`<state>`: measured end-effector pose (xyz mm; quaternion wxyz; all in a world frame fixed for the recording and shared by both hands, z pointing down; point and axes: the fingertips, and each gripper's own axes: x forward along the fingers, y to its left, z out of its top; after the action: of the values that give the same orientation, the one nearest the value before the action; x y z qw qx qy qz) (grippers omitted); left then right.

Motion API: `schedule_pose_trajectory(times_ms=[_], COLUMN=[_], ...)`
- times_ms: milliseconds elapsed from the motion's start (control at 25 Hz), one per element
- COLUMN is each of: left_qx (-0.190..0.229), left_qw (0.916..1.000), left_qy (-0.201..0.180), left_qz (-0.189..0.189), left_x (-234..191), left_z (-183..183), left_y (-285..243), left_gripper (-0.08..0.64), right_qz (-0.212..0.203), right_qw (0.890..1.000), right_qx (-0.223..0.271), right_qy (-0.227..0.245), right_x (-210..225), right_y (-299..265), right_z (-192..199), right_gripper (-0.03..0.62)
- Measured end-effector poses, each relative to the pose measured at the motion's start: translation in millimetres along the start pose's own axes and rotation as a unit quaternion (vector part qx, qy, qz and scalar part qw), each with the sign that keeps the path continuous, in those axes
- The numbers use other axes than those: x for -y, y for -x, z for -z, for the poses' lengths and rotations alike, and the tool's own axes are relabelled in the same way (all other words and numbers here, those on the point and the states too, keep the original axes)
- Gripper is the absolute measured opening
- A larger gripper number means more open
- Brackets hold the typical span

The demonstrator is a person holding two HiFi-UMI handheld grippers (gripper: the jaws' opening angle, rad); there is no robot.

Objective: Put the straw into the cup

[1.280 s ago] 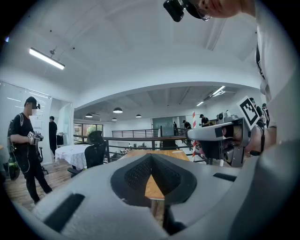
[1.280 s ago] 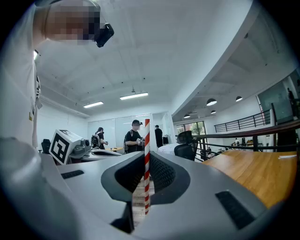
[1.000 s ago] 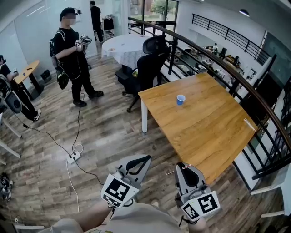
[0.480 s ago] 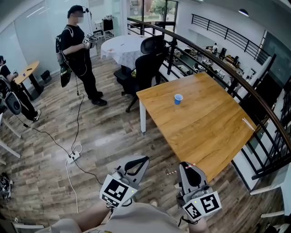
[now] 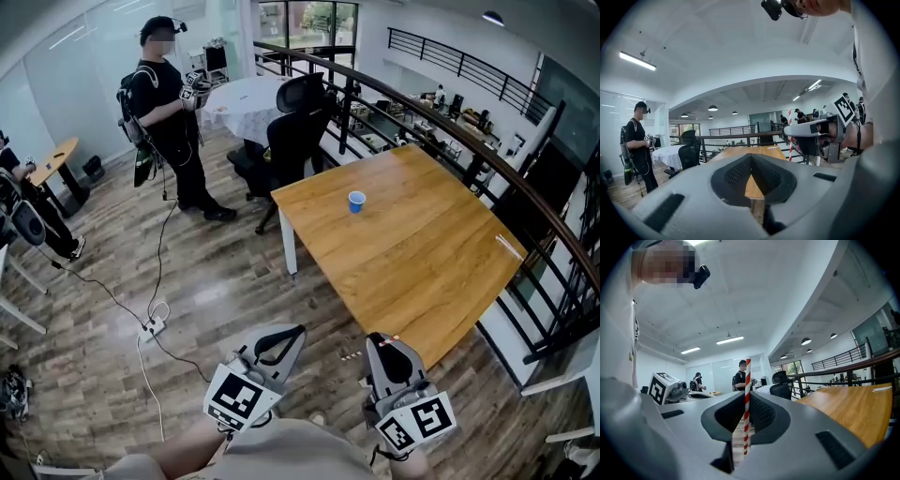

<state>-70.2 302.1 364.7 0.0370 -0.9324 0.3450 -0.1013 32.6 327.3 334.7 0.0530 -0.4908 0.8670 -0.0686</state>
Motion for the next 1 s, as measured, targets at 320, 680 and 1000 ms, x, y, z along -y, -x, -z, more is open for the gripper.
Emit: schedule_pose_trajectory(times_ms=[320, 680, 1000], left_qx=[0.002, 0.0, 0.009], left_qw=[0.9998, 0.9998, 1.0], left_qy=[0.011, 0.008, -0.001], left_qz=[-0.014, -0.016, 0.001], left_x=[23, 30, 14], left_z=[-9, -3, 6], left_y=[-13, -26, -53], left_gripper=[0.012, 0.014, 0.014], right_qz=[-0.005, -0.011, -0.006], right_qw=[1.0, 1.0, 1.0], right_qx=[0.0, 0.002, -0.005], right_qy=[0.011, 0.009, 0.011], right_x=[22, 38, 58], right_y=[23, 19, -5], right_z=[-2, 3, 15], right_gripper=[0.034, 0.034, 0.034])
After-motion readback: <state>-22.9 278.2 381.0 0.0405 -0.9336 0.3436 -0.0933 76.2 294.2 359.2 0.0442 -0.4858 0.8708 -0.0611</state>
